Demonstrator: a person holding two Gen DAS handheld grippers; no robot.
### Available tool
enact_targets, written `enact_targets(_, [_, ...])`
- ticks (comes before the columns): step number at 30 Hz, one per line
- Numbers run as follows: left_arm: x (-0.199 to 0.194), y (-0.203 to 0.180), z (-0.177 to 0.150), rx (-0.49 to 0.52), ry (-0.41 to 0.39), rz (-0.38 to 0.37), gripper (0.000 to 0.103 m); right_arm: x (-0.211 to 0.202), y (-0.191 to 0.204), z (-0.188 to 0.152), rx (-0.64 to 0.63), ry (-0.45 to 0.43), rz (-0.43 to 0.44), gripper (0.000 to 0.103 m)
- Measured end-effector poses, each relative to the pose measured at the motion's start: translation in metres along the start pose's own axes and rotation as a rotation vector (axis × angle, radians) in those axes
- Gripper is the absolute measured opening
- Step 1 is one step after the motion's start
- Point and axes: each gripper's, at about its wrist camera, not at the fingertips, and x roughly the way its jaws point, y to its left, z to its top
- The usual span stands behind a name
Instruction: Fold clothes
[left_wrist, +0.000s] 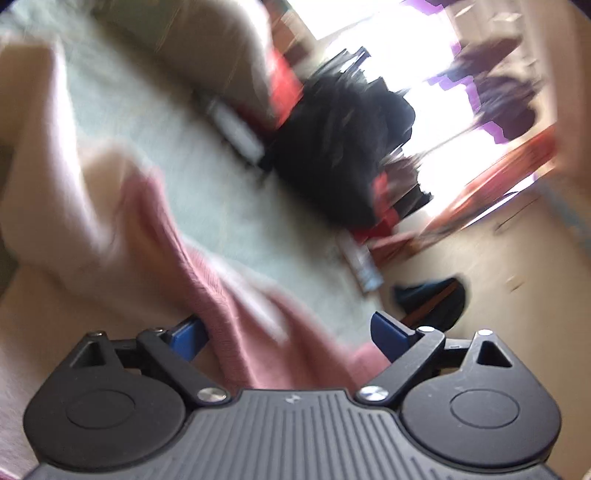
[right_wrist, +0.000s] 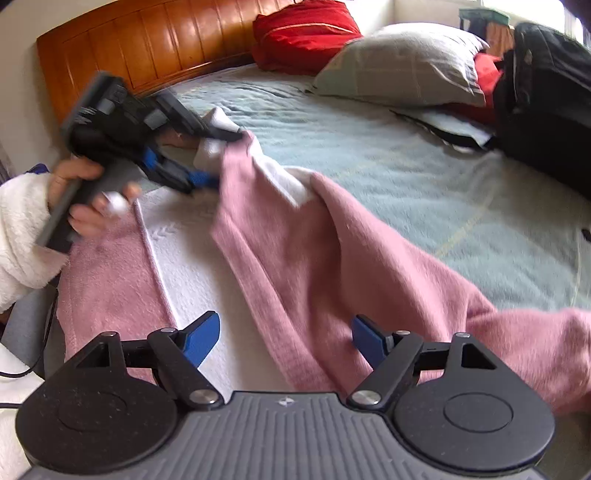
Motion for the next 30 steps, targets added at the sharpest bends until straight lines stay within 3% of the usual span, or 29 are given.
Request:
enact_targets(3, [-0.018,-0.003,0.008,-0.002,-0.077,-0.025,0.092,0.005,-0.004,-0.003,0.017,0.008,0.002,0.084])
enact_targets(4, [-0.021,-0.005,0.007,0.027,-0.079,0.0,0.093,0.006,-0.004,-0.003,0.018,0.009,0.003,0.084])
enact_targets(8, [-0.025,-0.021,-0.006,0.235,-0.016,0.197,0.094,-0.002,-0.001,-0.006,0.002,-0.013,-0.008,0.084])
enact_targets(12, [-0.009,-0.037,-0.034,0.525,0.13,0.351,0.094,-0.012,-0.004,-0.014,-0.003,-0.021,-0.058,0.084])
enact_targets(14, [-0.005,-0.04,-0.043,0.587,0.189,0.359,0.094,-0.016,-0.009,-0.021,0.026,-0.018,-0.066,0.084])
enact_targets(18, [0.003,-0.047,-0.053,0.698,0.231,0.388,0.095,-0.028,-0.016,-0.031,0.07,-0.04,-0.071,0.084])
enact_targets(21, [0.009,-0.052,-0.065,0.836,0.236,0.464,0.095,-0.037,-0.017,-0.033,0.083,-0.064,-0.083,0.084])
enact_targets(24, [0.012,-0.06,-0.083,1.098,0.22,0.56,0.095,-0.045,-0.012,-0.037,0.037,-0.088,-0.148,0.084])
enact_targets(27, [0.018,-0.066,-0.108,1.44,0.194,0.632,0.096,-0.046,0.002,-0.046,-0.126,-0.071,-0.313,0.084])
enact_targets(30, [0.028,-0.068,-0.122,1.681,0.18,0.666,0.098,-0.034,0.019,-0.062,-0.362,-0.013,-0.513,0.083])
